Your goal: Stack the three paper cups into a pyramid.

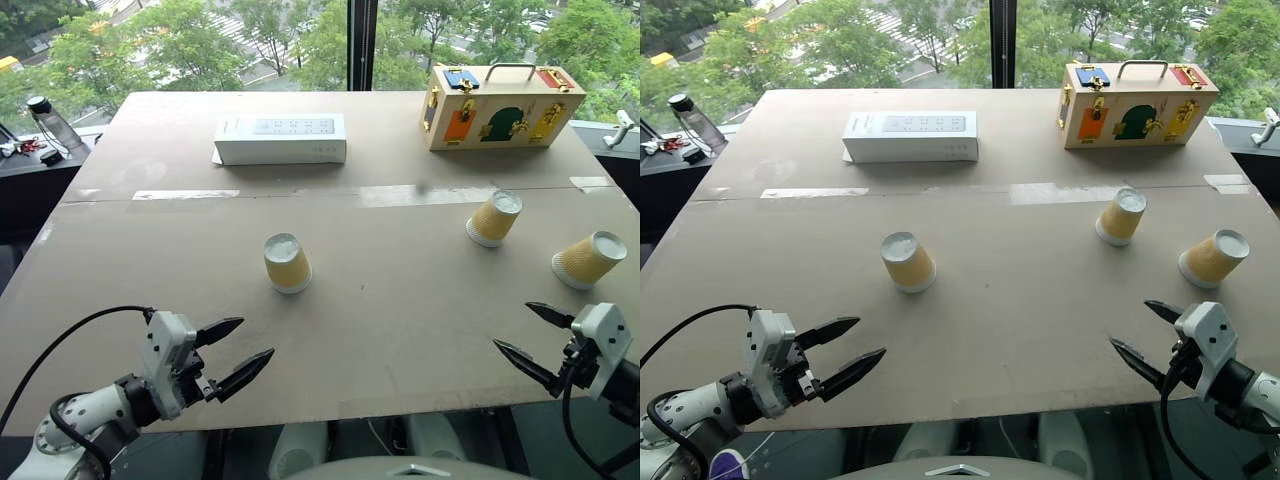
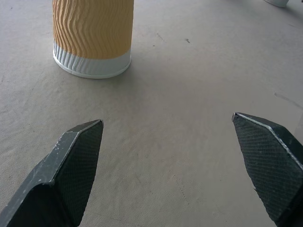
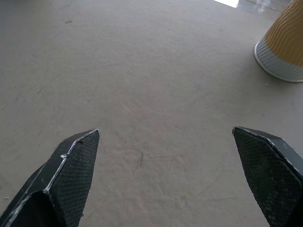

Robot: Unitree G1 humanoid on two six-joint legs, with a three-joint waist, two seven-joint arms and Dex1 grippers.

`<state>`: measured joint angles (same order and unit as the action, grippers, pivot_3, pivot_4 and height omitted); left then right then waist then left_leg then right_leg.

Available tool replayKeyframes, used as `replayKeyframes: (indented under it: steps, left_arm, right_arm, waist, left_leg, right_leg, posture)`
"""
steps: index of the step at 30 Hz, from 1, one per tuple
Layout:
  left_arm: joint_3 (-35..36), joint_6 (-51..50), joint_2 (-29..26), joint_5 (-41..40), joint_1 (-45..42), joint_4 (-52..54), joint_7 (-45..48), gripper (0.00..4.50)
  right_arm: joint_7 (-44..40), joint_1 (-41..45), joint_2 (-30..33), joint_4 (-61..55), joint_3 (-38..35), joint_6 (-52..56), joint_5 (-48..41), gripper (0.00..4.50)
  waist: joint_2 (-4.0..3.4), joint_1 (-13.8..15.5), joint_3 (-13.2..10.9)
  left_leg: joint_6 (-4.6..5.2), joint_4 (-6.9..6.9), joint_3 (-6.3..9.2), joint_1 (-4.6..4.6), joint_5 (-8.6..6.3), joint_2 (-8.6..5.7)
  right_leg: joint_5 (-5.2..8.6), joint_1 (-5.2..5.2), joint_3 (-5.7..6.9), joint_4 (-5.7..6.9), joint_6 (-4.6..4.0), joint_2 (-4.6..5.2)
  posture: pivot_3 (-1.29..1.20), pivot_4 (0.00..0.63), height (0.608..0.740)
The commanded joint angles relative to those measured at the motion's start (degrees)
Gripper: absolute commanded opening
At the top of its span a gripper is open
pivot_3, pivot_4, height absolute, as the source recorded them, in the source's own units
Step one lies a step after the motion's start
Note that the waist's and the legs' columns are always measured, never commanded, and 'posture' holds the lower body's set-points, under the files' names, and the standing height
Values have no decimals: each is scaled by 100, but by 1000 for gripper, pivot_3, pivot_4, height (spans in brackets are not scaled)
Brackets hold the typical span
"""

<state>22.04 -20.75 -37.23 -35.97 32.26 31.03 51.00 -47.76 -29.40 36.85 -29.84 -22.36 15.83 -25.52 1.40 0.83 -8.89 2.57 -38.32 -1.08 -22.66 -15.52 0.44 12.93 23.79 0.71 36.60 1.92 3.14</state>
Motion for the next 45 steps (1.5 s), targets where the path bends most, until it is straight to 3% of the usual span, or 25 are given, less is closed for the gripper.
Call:
replayKeyframes:
  steps: [1, 5, 10, 14, 26, 29, 30, 32, 39, 45]
  left_arm:
    - [-5, 30, 66, -87, -264, 94, -126, 4500]
    - [11, -64, 298, -93, -861, -54, -612, 4500]
    - [31, -341, 326, -149, -1654, -309, -1059, 4500]
    - [-390, -561, 120, 26, -2637, -713, -1030, 4500]
    - [-1433, -95, 5, 781, -3808, -1830, -360, 4500]
    - [-1612, 36, 72, 870, -4092, -2162, -164, 3680]
    - [-1655, 64, 72, 882, -4138, -2232, -94, 3160]
    - [-1704, 117, 59, 903, -4192, -2342, 43, 2529]
    - [-2038, 29, 341, 852, -5180, -2896, 437, 2528]
    - [-2629, 258, 921, 1234, -6245, -3814, 666, 2528]
  right_arm:
    - [234, 179, -167, -235, 72, -48, -48, 4451]
    - [377, 535, -302, -717, 479, 91, -216, 4451]
    - [41, 1014, 54, -1268, 742, 609, -1081, 4451]
    - [-107, 1714, 402, -1598, 1017, 775, -1400, 4451]
    - [208, 1113, 394, -2035, 761, 640, -1375, 4451]
    - [336, 849, 317, -2184, 733, 572, -1272, 4500]
    - [367, 771, 293, -2233, 716, 553, -1249, 4500]
    - [464, 659, 242, -2308, 681, 533, -1235, 4500]
    - [723, 261, 64, -2466, 671, 384, -934, 4500]
    - [1051, -29, -171, -2575, 630, 341, -680, 4500]
  waist:
    - [0, 1, 0]
    - [-6, 3, -1]
    - [0, 0, 1]
    - [4, 17, -1]
    - [10, 11, 1]
    - [12, 5, 3]
    - [12, 5, 3]
    - [11, 4, 3]
    - [15, 61, 3]
    - [18, 43, 5]
  left_leg:
    - [0, 0, 0, 0, 0, 0]
    - [0, -5, 5, 3, 1, 3]
    - [1, -5, -2, 9, 1, 3]
    - [2, -5, 2, 6, 1, 1]
    - [2, -5, 1, 6, 1, -2]
    - [3, -7, -3, 7, 1, -2]
    - [3, -8, -2, 7, 1, -2]
    - [3, -8, -1, 9, 1, -2]
    - [3, -15, 3, 5, 1, -5]
    - [3, -19, -2, 5, 1, -10]
  right_leg:
    - [0, 0, 0, 0, 0, 0]
    - [-1, -1, 7, 5, 0, -1]
    - [-3, -6, 8, 7, -1, -4]
    - [-16, -8, 14, 6, -22, -13]
    - [-17, -12, 12, 4, -22, -29]
    - [-17, -13, 10, 5, -21, -13]
    - [-17, -13, 10, 6, -21, -14]
    - [-17, -13, 10, 9, -21, -14]
    - [-17, -14, 16, 10, -20, -27]
    - [-30, -16, 15, 12, 2, -37]
  posture:
    - [0, 150, 740]
    - [0, 150, 740]
    - [0, 150, 740]
    - [0, 150, 740]
    - [0, 150, 740]
    - [0, 150, 740]
    - [0, 150, 740]
    - [0, 150, 740]
    - [0, 150, 740]
    - [0, 150, 740]
